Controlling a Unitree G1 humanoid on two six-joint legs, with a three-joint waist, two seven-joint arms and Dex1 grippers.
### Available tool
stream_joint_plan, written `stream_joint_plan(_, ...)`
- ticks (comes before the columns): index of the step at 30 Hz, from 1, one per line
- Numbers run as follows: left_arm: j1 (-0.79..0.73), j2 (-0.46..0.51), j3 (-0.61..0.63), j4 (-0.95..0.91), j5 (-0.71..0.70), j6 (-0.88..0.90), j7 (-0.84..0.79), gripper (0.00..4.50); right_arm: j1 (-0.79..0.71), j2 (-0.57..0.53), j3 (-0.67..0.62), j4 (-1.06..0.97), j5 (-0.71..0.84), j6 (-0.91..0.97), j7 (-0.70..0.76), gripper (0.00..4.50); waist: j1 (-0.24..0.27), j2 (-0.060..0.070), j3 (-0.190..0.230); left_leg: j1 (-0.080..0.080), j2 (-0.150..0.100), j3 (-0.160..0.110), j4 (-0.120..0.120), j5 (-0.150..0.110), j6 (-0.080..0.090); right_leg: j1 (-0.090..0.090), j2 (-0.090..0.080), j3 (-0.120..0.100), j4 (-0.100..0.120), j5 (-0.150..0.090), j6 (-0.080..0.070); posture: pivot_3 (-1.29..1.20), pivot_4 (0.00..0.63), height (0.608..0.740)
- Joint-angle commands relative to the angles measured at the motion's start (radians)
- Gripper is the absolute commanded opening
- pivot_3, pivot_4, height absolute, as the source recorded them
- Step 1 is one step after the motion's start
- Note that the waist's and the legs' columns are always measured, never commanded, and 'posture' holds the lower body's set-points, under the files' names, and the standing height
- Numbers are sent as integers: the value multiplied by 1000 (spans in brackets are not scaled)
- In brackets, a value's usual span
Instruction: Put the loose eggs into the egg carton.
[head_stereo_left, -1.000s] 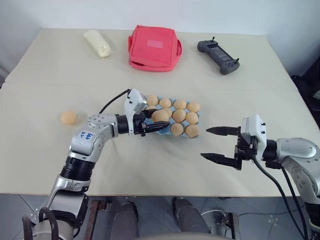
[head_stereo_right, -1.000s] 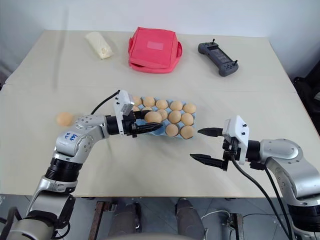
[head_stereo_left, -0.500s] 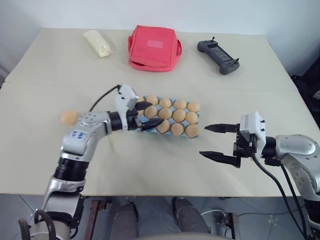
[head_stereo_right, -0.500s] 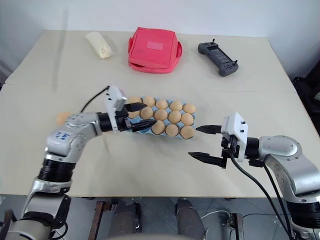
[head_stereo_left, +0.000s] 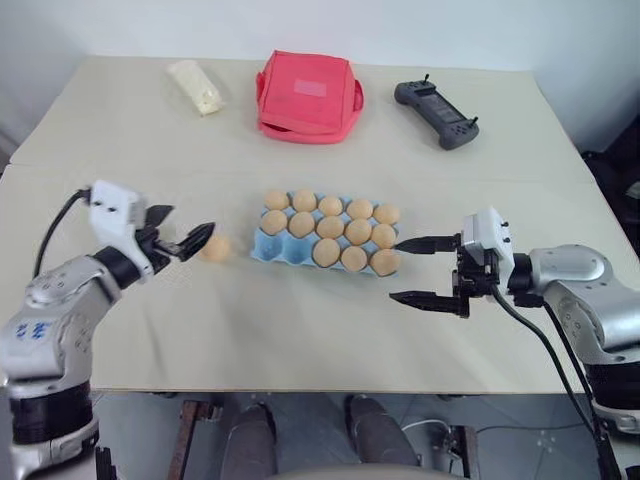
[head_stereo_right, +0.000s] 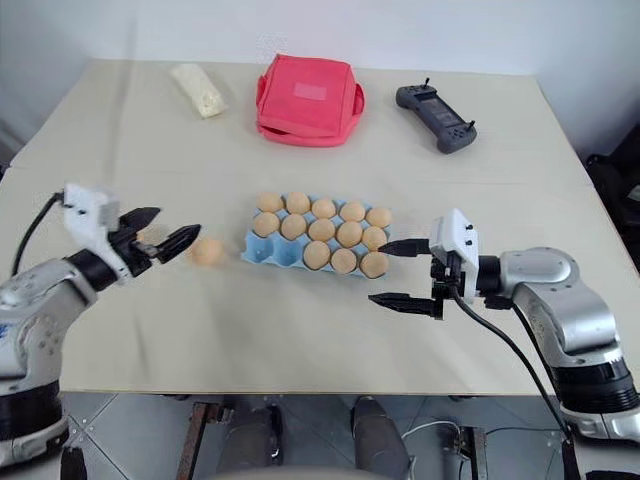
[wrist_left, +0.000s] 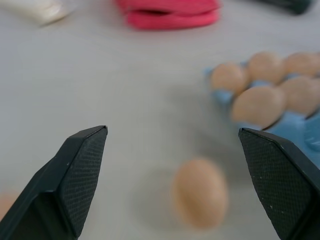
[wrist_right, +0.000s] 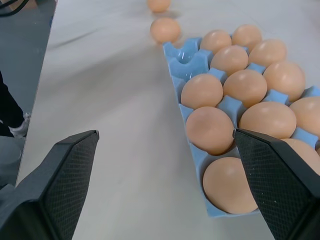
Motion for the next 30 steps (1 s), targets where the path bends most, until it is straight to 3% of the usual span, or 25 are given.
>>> stream_joint_plan(1,93,-23,122,-103,-28,26,46,4479,-33,4,3,19,-6,-25,30,4500,1,0,0,0,0,0,0,0,0,0,0,0,0,0,0,0,150,740)
stream_joint_plan(8,260,-35,271,-126,-35,2,55,4479,-89,18,30,79,-25,-41,70,4500,0,0,0,0,0,0,1,0,0,0,0,0,0,-3,-6,0,150,740)
stream_joint_plan(16,261,-34,273,-127,-39,-18,74,4479,-107,26,37,87,-31,-36,84,4500,-1,-1,0,0,0,0,1,0,0,0,0,0,0,-5,-12,0,150,740)
stream_joint_plan(22,88,36,179,-36,-9,-4,113,4479,-95,20,31,69,-31,-24,75,4500,5,-1,0,0,0,0,1,0,0,0,0,-1,0,-4,-10,0,150,740)
stream_joint_plan(30,-183,100,3,232,89,3,166,4479,-90,20,25,52,-34,-13,56,4500,-6,-1,0,0,0,1,-1,0,0,-1,0,0,0,1,-2,0,150,740)
